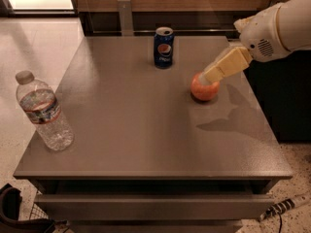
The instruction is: Move pepsi can near water bottle
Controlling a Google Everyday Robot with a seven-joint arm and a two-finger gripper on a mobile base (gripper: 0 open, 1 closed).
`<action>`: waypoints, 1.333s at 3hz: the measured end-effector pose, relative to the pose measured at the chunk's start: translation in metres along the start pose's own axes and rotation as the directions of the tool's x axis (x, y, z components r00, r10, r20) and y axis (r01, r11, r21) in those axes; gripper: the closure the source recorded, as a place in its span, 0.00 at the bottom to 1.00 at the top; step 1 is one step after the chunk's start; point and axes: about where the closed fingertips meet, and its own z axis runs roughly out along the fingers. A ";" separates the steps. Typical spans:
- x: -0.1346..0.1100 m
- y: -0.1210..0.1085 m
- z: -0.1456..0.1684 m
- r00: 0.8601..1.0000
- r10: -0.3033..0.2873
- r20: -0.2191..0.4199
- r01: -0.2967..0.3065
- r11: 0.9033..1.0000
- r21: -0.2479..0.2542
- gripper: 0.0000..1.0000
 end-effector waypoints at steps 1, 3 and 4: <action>-0.007 -0.006 0.028 0.991 0.088 0.097 -0.089 0.996 0.006 0.00; -0.029 -0.030 0.077 0.974 0.117 0.195 -0.114 0.993 -0.029 0.00; -0.043 -0.052 0.115 0.956 0.139 0.259 -0.129 0.990 -0.053 0.00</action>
Offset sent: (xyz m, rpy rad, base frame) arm 0.0165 0.0107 -0.0110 0.1001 -0.0061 -0.0325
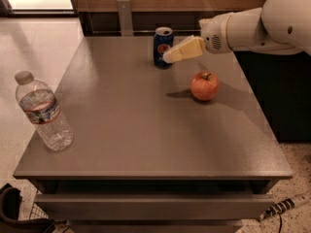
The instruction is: Move pepsi can near water bottle
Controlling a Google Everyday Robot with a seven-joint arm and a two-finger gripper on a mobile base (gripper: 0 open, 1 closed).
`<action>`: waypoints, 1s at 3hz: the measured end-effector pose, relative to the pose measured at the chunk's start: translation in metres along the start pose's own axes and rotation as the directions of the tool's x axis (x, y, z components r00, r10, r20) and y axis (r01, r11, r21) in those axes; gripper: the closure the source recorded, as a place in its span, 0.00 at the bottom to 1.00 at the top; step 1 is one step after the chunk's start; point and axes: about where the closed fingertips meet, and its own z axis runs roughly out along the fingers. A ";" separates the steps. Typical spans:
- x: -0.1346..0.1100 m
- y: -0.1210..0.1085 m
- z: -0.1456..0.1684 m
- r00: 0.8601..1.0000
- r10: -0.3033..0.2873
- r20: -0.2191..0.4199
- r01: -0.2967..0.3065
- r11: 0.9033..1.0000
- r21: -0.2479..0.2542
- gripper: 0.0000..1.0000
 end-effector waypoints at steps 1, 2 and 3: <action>-0.001 -0.017 0.032 0.999 0.027 0.043 -0.027 1.000 -0.004 0.00; 0.001 -0.028 0.058 0.995 0.060 0.077 -0.059 0.998 -0.010 0.00; 0.003 -0.035 0.084 0.989 0.097 0.114 -0.095 0.995 -0.025 0.00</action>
Offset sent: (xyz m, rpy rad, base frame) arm 0.0933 0.0349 -0.0384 0.1751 0.0038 -0.0279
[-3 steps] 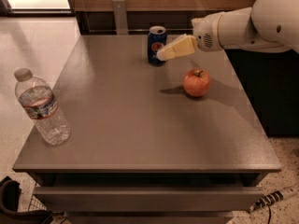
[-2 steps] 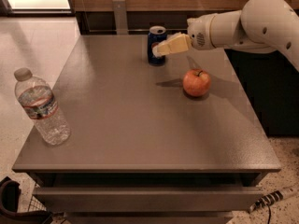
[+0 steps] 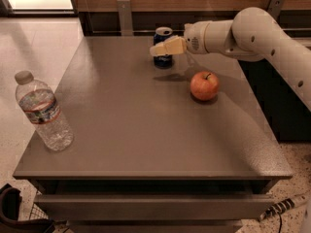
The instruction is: Move pepsi can near water bottle
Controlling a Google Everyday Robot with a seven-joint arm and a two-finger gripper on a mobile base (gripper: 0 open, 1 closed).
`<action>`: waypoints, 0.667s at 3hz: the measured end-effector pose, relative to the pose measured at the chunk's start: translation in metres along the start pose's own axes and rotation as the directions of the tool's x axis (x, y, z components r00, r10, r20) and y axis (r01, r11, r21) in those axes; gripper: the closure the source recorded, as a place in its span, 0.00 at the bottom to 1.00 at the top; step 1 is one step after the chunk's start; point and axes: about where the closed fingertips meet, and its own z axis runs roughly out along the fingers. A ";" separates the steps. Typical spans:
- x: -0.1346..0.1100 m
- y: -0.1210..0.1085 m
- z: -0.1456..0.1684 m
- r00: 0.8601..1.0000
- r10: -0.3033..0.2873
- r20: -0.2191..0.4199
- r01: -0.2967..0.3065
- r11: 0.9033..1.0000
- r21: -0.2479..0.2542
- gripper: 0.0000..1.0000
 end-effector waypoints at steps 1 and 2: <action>0.005 -0.004 0.017 0.999 0.031 0.028 -0.031 0.999 -0.011 0.00; 0.007 -0.003 0.023 0.999 0.039 0.034 -0.039 0.999 -0.017 0.10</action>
Offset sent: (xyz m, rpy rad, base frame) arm 0.0138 0.0103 -0.0119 0.0494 0.0093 0.0013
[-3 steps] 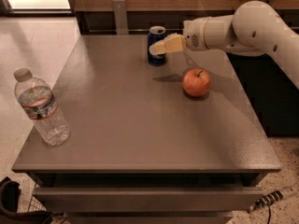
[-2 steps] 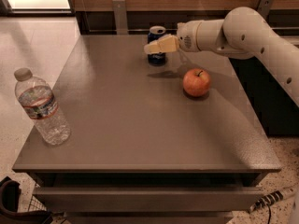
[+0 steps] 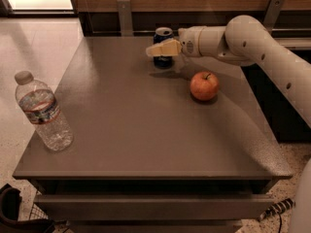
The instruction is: Move pepsi can near water bottle
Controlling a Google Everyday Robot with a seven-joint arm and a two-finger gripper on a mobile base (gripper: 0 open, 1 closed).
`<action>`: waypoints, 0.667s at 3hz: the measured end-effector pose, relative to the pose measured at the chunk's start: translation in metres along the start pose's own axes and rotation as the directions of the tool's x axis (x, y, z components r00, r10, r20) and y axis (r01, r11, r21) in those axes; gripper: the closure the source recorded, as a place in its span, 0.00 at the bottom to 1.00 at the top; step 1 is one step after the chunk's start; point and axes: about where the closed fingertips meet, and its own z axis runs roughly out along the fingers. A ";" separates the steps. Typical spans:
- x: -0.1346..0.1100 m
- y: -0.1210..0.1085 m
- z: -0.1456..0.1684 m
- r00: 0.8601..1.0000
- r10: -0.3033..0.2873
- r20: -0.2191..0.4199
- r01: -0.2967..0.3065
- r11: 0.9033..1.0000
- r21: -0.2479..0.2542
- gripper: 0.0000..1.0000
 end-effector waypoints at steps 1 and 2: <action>0.000 0.002 0.002 1.000 0.000 -0.001 0.000 1.000 -0.004 0.33; 0.000 0.004 0.005 1.000 0.000 -0.001 0.000 1.000 -0.009 0.57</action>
Offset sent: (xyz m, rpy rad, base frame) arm -0.0001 0.0029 -0.0008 0.0004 0.0013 0.0042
